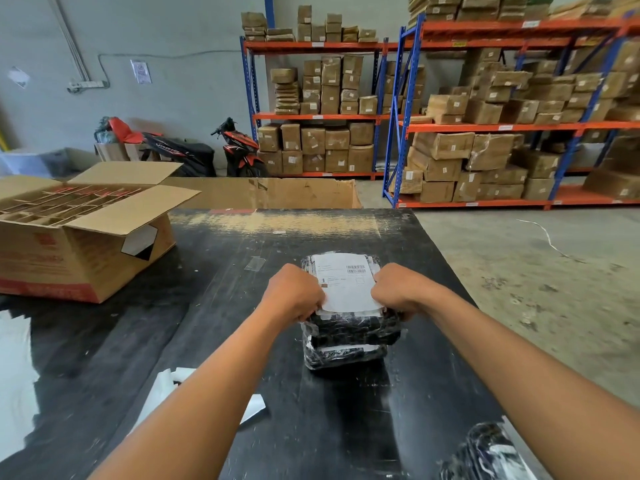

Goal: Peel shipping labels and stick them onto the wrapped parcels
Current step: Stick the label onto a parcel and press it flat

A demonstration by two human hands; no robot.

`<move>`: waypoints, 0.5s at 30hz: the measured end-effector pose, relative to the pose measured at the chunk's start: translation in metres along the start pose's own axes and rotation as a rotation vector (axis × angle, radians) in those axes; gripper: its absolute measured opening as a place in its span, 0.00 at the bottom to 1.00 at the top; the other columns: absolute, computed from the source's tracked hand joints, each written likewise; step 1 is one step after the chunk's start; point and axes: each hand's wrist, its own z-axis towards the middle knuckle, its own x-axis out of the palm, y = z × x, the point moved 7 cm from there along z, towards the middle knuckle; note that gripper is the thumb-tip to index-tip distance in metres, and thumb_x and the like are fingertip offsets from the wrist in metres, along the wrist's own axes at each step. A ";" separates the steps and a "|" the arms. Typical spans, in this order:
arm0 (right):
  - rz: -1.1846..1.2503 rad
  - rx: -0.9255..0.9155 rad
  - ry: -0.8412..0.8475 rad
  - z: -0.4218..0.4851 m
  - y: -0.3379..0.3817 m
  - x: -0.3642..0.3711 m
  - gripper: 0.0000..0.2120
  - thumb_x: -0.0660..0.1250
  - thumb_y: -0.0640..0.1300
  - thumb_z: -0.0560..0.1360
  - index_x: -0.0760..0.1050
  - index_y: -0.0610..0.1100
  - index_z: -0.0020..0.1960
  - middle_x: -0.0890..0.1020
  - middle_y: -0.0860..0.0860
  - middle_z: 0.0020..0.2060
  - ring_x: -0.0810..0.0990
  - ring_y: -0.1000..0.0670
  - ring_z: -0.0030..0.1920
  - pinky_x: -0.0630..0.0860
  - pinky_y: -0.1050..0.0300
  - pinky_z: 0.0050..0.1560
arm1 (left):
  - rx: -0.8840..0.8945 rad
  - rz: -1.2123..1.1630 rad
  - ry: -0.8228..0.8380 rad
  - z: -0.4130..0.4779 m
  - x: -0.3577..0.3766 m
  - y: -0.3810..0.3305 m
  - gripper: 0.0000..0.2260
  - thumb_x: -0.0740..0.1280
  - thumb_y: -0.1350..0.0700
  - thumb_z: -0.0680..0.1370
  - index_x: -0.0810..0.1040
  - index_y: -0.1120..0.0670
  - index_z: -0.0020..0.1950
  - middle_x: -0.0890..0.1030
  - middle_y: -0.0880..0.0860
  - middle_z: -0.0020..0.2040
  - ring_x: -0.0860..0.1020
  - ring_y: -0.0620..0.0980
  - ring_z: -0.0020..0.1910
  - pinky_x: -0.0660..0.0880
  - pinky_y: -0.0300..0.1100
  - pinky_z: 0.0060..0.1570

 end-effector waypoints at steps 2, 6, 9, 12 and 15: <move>0.066 0.021 -0.056 0.000 -0.003 -0.003 0.15 0.59 0.32 0.72 0.56 0.46 0.35 0.58 0.50 0.30 0.56 0.50 0.29 0.53 0.57 0.29 | -0.005 -0.038 -0.004 -0.002 -0.003 0.003 0.07 0.72 0.65 0.69 0.81 0.59 0.46 0.82 0.57 0.34 0.76 0.52 0.30 0.78 0.42 0.34; 0.111 0.009 -0.020 -0.002 -0.011 -0.003 0.21 0.73 0.38 0.73 0.71 0.31 0.62 0.70 0.47 0.39 0.72 0.46 0.35 0.75 0.52 0.36 | -0.017 0.054 0.044 -0.009 -0.007 0.006 0.07 0.75 0.64 0.69 0.79 0.60 0.32 0.80 0.55 0.27 0.74 0.51 0.25 0.75 0.41 0.32; 0.152 0.002 -0.003 0.000 -0.022 -0.007 0.23 0.76 0.39 0.72 0.70 0.44 0.63 0.73 0.47 0.53 0.84 0.39 0.46 0.83 0.38 0.47 | -0.028 0.129 0.104 -0.009 -0.005 0.009 0.09 0.73 0.62 0.69 0.77 0.60 0.31 0.77 0.56 0.27 0.73 0.51 0.25 0.73 0.41 0.31; 0.181 0.016 0.057 0.003 -0.026 -0.006 0.27 0.71 0.33 0.74 0.68 0.43 0.71 0.75 0.47 0.46 0.82 0.43 0.39 0.81 0.37 0.52 | -0.041 0.151 0.149 -0.010 -0.004 0.004 0.11 0.72 0.61 0.72 0.73 0.59 0.33 0.73 0.53 0.25 0.68 0.49 0.22 0.68 0.38 0.26; 0.241 0.009 0.097 0.004 -0.024 -0.005 0.25 0.74 0.39 0.74 0.69 0.43 0.68 0.76 0.48 0.43 0.78 0.48 0.40 0.81 0.40 0.55 | -0.076 0.111 0.176 -0.008 0.001 -0.003 0.21 0.78 0.50 0.70 0.67 0.57 0.37 0.68 0.52 0.27 0.65 0.49 0.23 0.65 0.37 0.23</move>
